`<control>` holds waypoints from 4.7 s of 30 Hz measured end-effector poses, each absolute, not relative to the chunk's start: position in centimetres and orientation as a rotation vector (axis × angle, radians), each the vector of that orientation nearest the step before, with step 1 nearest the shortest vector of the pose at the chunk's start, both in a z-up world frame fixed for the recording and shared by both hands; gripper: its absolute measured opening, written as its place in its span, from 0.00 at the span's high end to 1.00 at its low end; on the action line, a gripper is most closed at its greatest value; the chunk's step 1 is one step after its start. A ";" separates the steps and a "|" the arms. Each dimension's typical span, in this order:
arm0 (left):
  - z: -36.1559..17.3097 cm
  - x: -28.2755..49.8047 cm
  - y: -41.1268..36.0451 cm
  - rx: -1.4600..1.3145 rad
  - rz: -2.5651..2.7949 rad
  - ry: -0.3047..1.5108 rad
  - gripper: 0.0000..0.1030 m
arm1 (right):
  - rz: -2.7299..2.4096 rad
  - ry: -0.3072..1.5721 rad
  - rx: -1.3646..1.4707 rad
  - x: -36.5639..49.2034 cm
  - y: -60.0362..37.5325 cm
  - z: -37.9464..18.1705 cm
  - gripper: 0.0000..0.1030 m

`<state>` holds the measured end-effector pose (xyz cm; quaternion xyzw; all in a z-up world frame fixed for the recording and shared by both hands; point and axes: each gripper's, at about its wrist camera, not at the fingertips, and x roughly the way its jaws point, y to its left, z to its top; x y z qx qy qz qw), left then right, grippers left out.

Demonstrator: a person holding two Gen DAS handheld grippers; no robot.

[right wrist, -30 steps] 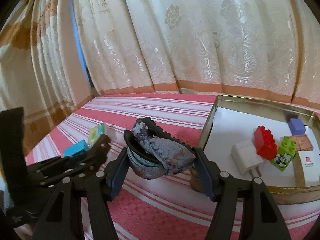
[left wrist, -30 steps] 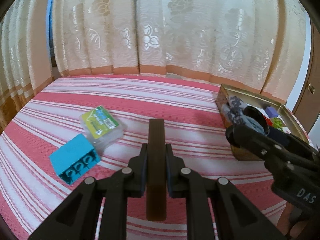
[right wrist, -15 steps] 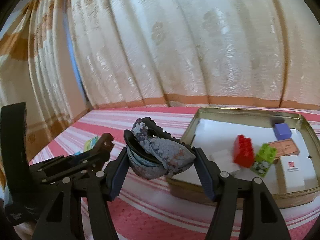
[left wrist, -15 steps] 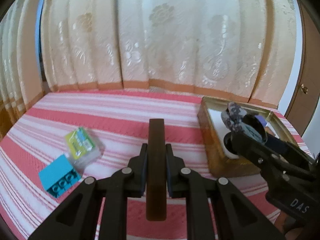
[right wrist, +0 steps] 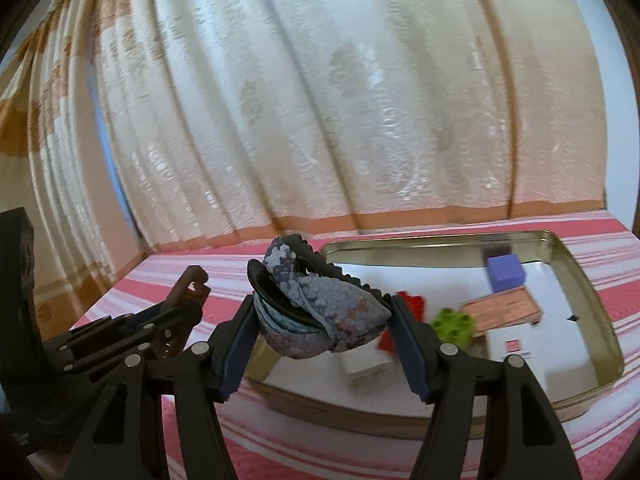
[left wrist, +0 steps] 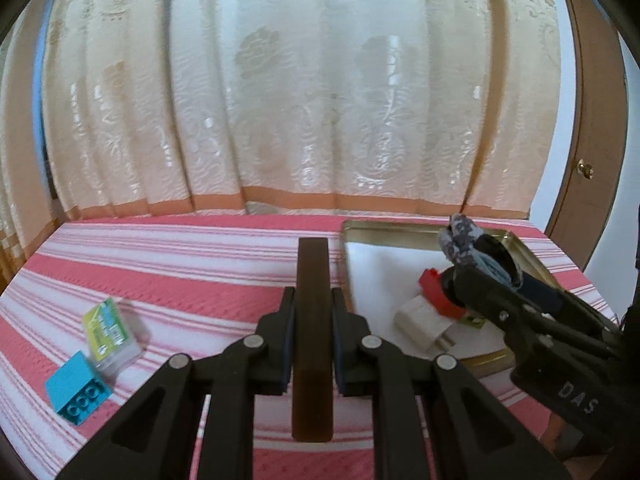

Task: Organize rigid objects
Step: 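Carry the grey cloth with the right gripper over the tin while the left holds the strip, then lower the brown strip and grey cloth into the tin and open both grippers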

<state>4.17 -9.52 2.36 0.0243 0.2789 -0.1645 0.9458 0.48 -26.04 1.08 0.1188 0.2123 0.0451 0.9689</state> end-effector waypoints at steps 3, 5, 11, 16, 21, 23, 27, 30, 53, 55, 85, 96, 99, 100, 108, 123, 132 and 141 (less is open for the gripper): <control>2.4 4.3 -11.0 0.063 -0.357 0.555 0.87 | 0.057 0.433 0.267 0.7 -27.7 1.0 0.36; 2.2 4.4 -11.8 0.070 -0.370 0.555 0.87 | 0.043 0.431 0.285 0.8 -28.5 1.0 0.36; 1.7 5.1 -14.1 0.077 -0.406 0.570 0.87 | -0.005 0.418 0.295 0.8 -30.1 1.2 0.35; 1.5 5.4 -15.8 0.084 -0.429 0.572 0.87 | -0.035 0.409 0.298 0.9 -31.5 1.4 0.35; 1.5 5.6 -17.5 0.091 -0.450 0.571 0.87 | -0.077 0.405 0.286 0.9 -33.3 1.4 0.35; 1.5 5.7 -18.1 0.090 -0.458 0.576 0.87 | -0.093 0.404 0.292 0.9 -34.2 1.4 0.35; 1.2 5.9 -19.5 0.103 -0.462 0.579 0.87 | -0.133 0.402 0.290 0.9 -35.8 1.4 0.36; 1.1 5.9 -20.5 0.114 -0.471 0.579 0.87 | -0.174 0.395 0.260 0.8 -36.9 1.4 0.36; -0.5 6.9 -24.3 0.140 -0.497 0.614 0.87 | -0.336 0.409 0.179 1.2 -40.5 0.7 0.36; -0.5 6.9 -24.3 0.141 -0.497 0.616 0.87 | -0.342 0.418 0.178 1.3 -40.4 0.6 0.36; -1.5 7.5 -25.8 0.186 -0.484 0.659 0.87 | -0.343 0.536 0.211 2.8 -39.8 -1.2 0.35; -1.5 7.6 -26.1 0.202 -0.484 0.668 0.87 | -0.339 0.541 0.199 3.0 -39.6 -1.2 0.35; -1.6 7.7 -26.3 0.209 -0.485 0.676 0.87 | -0.336 0.545 0.195 3.1 -39.4 -1.3 0.35; -1.7 7.8 -26.3 0.209 -0.482 0.682 0.87 | -0.333 0.544 0.194 3.1 -39.3 -1.3 0.35; -1.0 7.0 -25.1 0.167 -0.443 0.621 0.03 | -0.301 0.448 0.286 1.8 -39.7 -1.0 0.21; -0.1 5.6 -23.5 0.119 -0.458 0.572 0.00 | -0.349 0.282 0.232 -0.9 -38.5 0.5 0.12; 0.2 4.9 -21.3 0.105 -0.427 0.532 0.00 | -0.393 0.244 0.180 -2.0 -37.0 0.9 0.12; 0.3 4.8 -20.8 0.109 -0.426 0.516 0.00 | -0.432 0.230 0.206 -3.5 -36.9 1.0 0.12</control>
